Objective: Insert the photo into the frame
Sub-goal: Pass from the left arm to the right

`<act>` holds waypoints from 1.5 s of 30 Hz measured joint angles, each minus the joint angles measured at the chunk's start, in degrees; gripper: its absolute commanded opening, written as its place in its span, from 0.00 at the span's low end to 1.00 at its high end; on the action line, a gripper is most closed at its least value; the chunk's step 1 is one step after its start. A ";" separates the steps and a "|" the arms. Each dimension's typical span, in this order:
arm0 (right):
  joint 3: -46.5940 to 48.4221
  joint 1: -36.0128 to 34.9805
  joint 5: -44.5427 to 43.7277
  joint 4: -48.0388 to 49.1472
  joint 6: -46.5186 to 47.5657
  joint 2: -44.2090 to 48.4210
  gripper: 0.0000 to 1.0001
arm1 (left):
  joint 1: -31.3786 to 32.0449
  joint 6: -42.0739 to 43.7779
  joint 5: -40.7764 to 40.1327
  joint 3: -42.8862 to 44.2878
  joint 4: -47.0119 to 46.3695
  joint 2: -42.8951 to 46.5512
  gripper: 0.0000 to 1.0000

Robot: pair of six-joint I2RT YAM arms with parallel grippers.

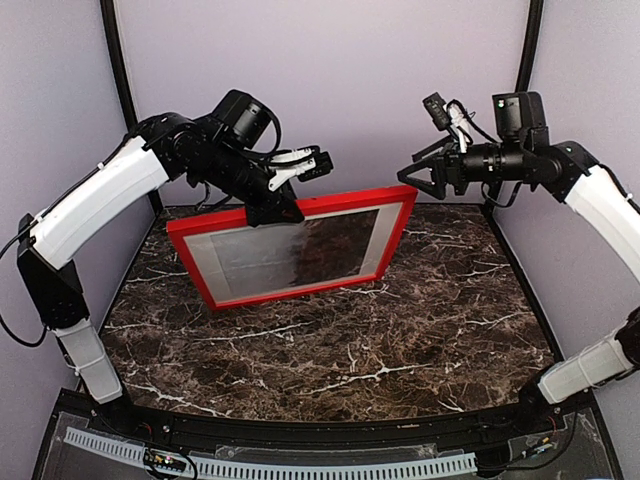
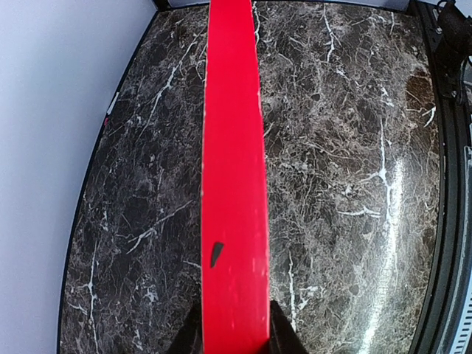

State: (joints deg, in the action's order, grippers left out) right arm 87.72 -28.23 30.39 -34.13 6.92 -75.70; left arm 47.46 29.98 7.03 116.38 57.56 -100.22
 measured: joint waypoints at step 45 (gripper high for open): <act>24.44 -16.31 -16.79 -29.94 17.18 -19.12 0.46 | -2.25 5.44 13.42 3.61 6.05 -0.90 0.01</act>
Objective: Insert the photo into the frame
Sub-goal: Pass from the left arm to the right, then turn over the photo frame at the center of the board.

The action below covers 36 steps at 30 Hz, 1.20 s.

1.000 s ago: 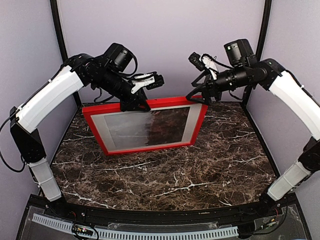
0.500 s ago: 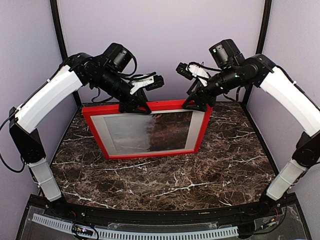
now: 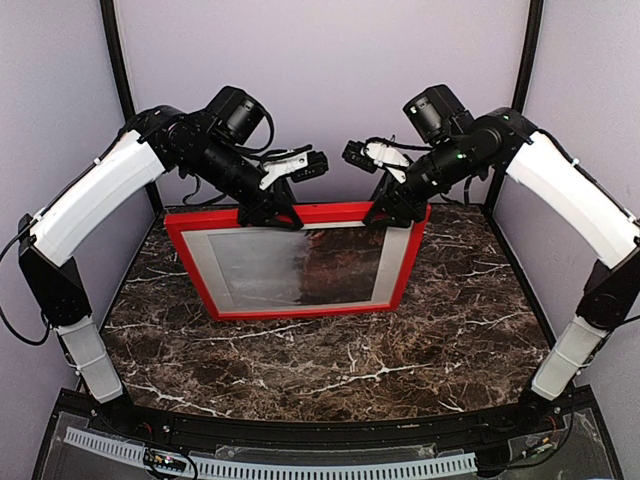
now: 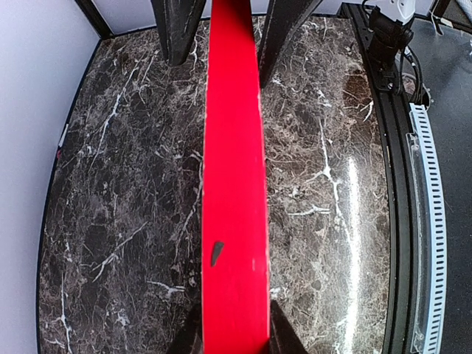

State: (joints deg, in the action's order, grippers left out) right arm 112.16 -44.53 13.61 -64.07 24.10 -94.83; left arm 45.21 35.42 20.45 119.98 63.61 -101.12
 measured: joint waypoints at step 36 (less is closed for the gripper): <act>0.13 2.86 -0.57 0.79 -10.05 0.02 0.00 | -0.07 -10.38 -16.68 -21.53 -30.77 23.28 0.94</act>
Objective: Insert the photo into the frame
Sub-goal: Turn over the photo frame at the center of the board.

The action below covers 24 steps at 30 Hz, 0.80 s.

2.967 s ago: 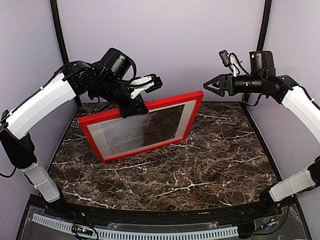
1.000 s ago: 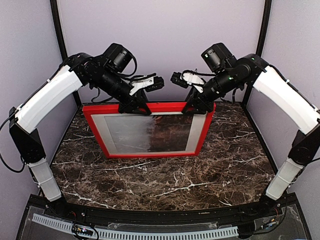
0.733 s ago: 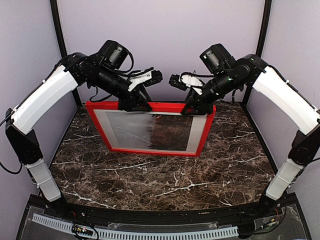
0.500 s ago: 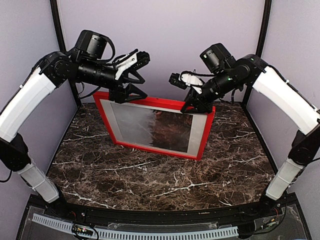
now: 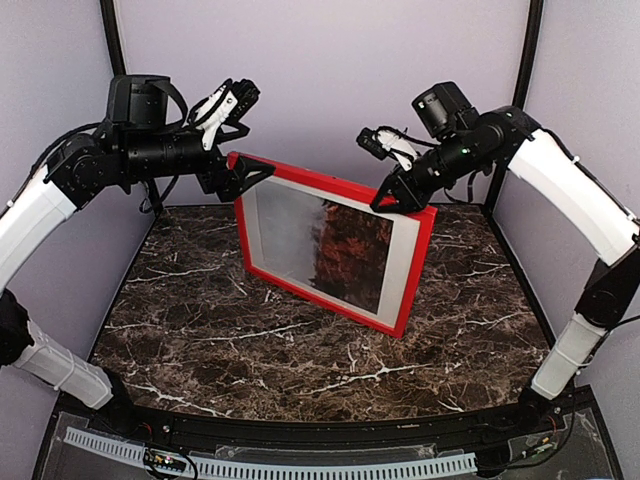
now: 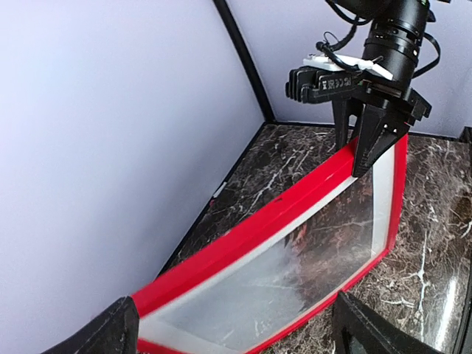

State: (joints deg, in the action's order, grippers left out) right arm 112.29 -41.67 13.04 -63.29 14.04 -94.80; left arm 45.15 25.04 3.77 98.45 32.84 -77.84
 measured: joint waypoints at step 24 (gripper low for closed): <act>-38.64 15.89 7.58 38.73 -50.69 12.33 0.03 | -0.04 -35.63 -8.11 -37.62 -18.38 6.97 0.98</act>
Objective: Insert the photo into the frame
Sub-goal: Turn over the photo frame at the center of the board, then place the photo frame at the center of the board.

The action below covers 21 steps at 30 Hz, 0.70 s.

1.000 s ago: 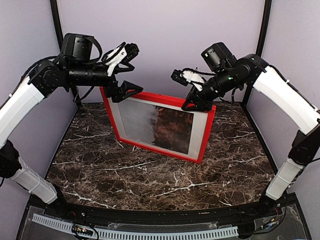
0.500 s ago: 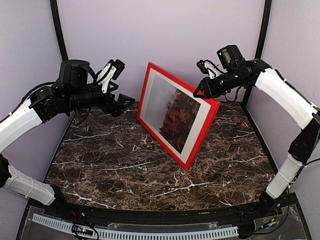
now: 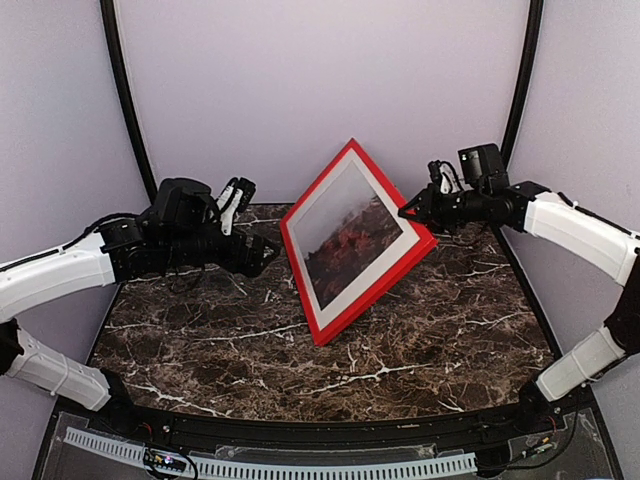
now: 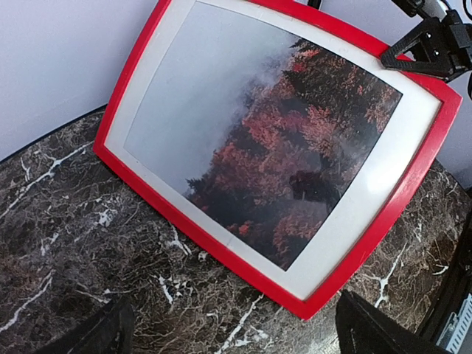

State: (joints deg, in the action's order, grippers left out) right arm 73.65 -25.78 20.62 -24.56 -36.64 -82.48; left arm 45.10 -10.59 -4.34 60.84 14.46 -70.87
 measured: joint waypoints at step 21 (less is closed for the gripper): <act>-43.74 0.00 3.89 48.28 -28.52 6.78 0.28 | 0.00 -4.24 0.92 -5.07 -6.27 -2.62 0.98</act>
State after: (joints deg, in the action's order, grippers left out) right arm 29.91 -25.78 24.51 23.73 -65.17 -75.70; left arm 45.10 -14.83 -3.42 55.77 8.19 -73.49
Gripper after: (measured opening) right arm 0.261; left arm 0.976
